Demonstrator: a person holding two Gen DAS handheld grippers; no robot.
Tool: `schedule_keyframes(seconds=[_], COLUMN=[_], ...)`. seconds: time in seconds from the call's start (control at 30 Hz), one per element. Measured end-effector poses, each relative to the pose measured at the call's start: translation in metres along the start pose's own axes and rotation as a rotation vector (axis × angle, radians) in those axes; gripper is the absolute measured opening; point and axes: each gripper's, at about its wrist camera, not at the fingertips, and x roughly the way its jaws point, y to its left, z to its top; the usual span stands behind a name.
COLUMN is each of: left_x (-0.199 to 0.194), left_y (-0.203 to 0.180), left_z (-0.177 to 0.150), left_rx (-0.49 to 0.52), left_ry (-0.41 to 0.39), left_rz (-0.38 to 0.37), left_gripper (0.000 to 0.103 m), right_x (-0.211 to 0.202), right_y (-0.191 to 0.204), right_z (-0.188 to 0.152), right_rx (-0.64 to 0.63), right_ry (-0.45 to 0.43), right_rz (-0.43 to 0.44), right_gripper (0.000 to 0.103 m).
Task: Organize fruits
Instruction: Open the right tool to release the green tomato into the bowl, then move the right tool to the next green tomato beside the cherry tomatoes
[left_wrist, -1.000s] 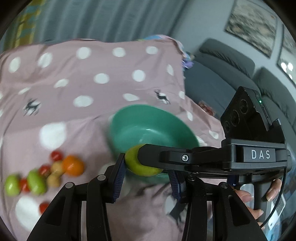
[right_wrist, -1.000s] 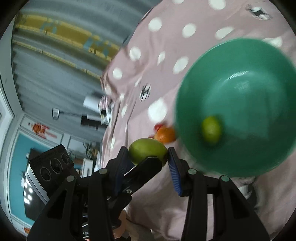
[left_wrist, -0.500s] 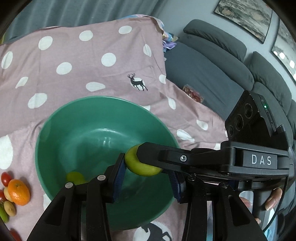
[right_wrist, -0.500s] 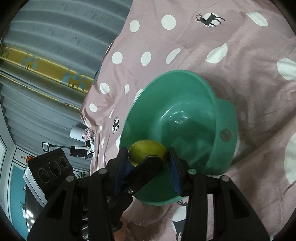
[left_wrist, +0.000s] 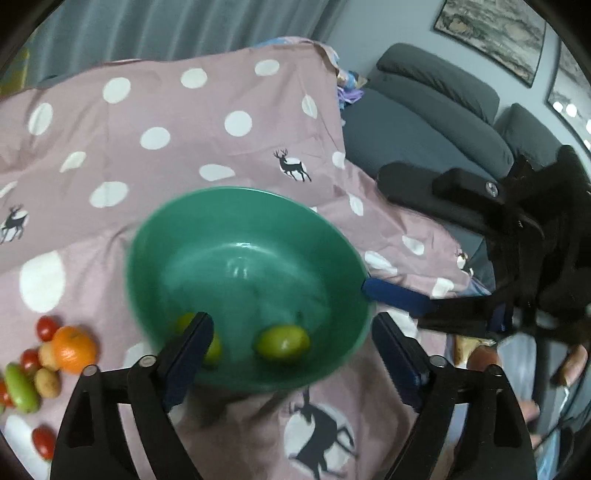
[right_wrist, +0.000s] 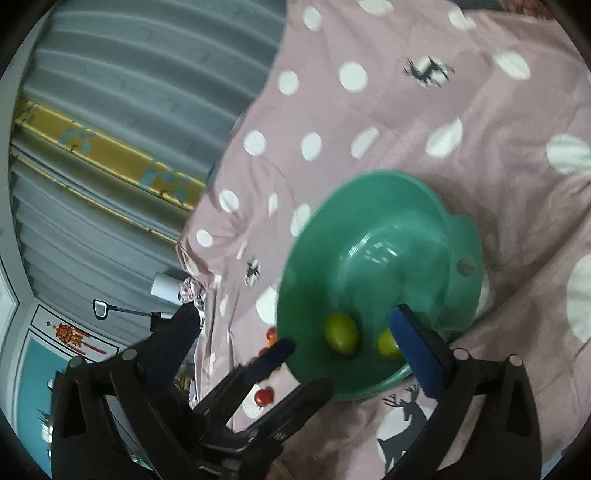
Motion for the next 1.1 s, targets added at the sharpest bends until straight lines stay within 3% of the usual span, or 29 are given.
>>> schedule_keyframes(seconds=[0.03,0.1,0.23,0.43,0.5,0.67,0.8,0.87,0.93,1.1], left_x=[-0.012,-0.029,-0.078,-0.133,-0.139,-0.140,-0.135,-0.135,-0.135,-0.139], left_y=[0.006,0.016,0.044,0.092,0.105,0.137,0.156,0.162,0.163,0.163], left_z=[-0.005,-0.011,-0.034,-0.068,-0.073,-0.096,-0.108,-0.115,-0.123,-0.135], left_rx=[-0.005,-0.008,-0.008,-0.110,-0.130,-0.125,-0.155,-0.182,-0.189,-0.173], left_ry=[0.002,-0.022,-0.116,-0.203,-0.204,-0.176,-0.106,-0.088,-0.064,-0.022], left_rz=[0.005,0.041,0.222,0.317,0.348,0.552,0.561,0.564,0.567,0.553], left_gripper=[0.102,0.102,0.102,0.102,0.102,0.102,0.102,0.102,0.102,0.102], right_x=[-0.003,-0.002,0.010,0.041,0.058,0.097,0.134,0.154,0.171,0.214], right_y=[0.005,0.013,0.026,0.058,0.074,0.095,0.102,0.102,0.103,0.111], right_z=[-0.002,-0.006,-0.018,-0.041,-0.052,-0.076,-0.090,-0.095,-0.102,-0.127], right_rx=[-0.012,-0.017,0.005,-0.054,-0.108,-0.195,-0.221,-0.220,-0.240,-0.307], right_ry=[-0.007,0.005,0.047,0.102,0.158,0.261,0.352,0.371,0.400,0.515], right_rz=[0.015,0.044,0.067,0.054,0.045,0.046,0.020,-0.028,-0.070,-0.126], right_gripper=[0.103,0.103,0.103,0.103,0.103,0.103,0.103,0.098,0.083,0.062])
